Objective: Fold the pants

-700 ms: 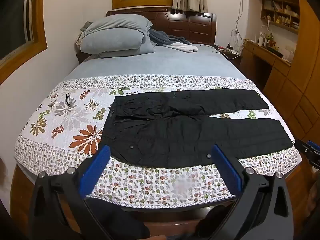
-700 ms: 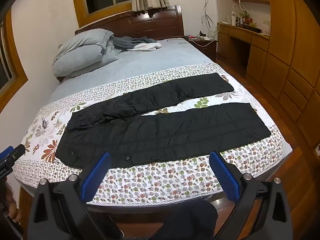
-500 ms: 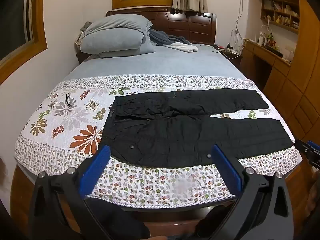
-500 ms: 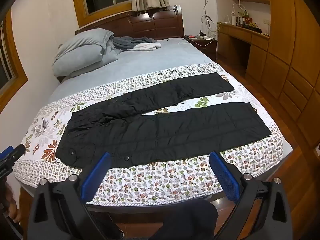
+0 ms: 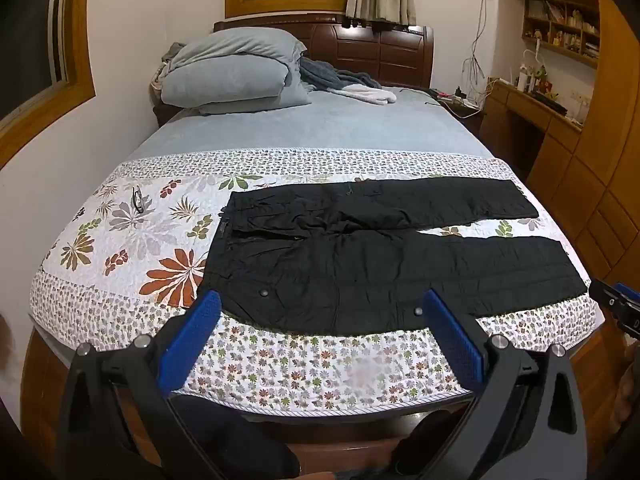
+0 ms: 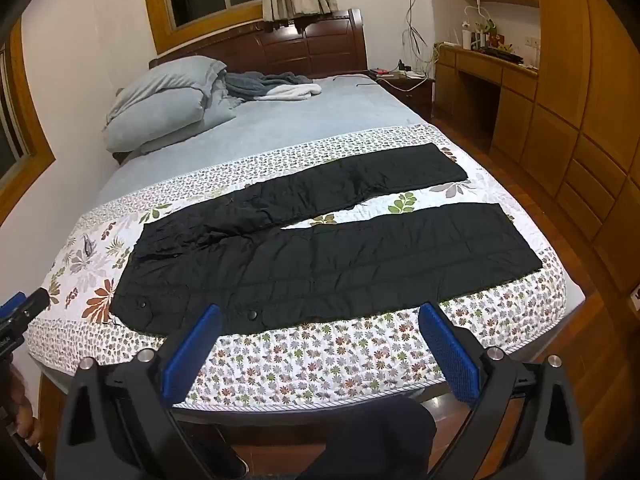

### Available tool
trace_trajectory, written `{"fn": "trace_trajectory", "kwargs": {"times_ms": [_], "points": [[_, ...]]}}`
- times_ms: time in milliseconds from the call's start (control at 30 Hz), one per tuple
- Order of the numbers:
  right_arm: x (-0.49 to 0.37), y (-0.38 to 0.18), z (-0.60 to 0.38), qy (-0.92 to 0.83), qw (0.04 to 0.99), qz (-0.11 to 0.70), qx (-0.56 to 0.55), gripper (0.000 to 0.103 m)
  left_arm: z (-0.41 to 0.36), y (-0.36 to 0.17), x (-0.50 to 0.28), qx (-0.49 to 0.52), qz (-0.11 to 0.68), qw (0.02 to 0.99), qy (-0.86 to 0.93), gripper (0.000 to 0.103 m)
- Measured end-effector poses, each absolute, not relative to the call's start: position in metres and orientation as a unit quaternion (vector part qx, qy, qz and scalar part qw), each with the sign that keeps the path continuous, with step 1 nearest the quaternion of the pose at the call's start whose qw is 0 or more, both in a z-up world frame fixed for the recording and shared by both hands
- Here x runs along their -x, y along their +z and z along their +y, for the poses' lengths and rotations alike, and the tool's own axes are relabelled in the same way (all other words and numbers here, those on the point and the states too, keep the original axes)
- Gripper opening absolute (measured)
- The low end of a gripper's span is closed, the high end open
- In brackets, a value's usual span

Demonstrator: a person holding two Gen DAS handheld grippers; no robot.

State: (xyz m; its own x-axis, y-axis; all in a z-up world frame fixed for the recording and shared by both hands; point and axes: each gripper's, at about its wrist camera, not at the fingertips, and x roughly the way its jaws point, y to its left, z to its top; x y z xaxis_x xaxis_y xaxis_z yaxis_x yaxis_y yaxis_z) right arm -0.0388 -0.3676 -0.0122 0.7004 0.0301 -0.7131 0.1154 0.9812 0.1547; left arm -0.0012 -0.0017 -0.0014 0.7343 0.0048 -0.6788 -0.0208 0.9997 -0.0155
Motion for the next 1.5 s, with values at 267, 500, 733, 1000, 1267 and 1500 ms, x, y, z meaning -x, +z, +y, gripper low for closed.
{"fn": "trace_trajectory", "kwargs": {"times_ms": [267, 500, 733, 1000, 1267, 1500], "points": [[0.0373, -0.0145, -0.3659, -0.024, 0.917, 0.388, -0.093, 0.100, -0.0018, -0.0011, 0.0010, 0.011, 0.365, 0.931, 0.007, 0.100], [0.0377, -0.0148, -0.3669, -0.024, 0.916, 0.389, -0.093, 0.100, -0.0002, -0.0017, 0.0011, 0.012, 0.365, 0.931, 0.007, 0.100], [0.0382, -0.0145, -0.3667, -0.024, 0.917, 0.388, -0.093, 0.100, 0.0001, -0.0018, 0.0014, 0.012, 0.365, 0.931, 0.008, 0.100], [0.0383, -0.0143, -0.3671, -0.024, 0.916, 0.389, -0.093, 0.100, 0.0006, -0.0016, 0.0016, 0.013, 0.365, 0.931, 0.008, 0.100], [0.0386, -0.0149, -0.3670, -0.024, 0.916, 0.389, -0.093, 0.100, 0.0027, -0.0017, 0.0012, 0.014, 0.365, 0.931, 0.009, 0.100], [0.0382, -0.0137, -0.3644, -0.023, 0.916, 0.390, -0.091, 0.100, 0.0037, -0.0024, 0.0016, 0.014, 0.364, 0.931, 0.009, 0.100]]}}
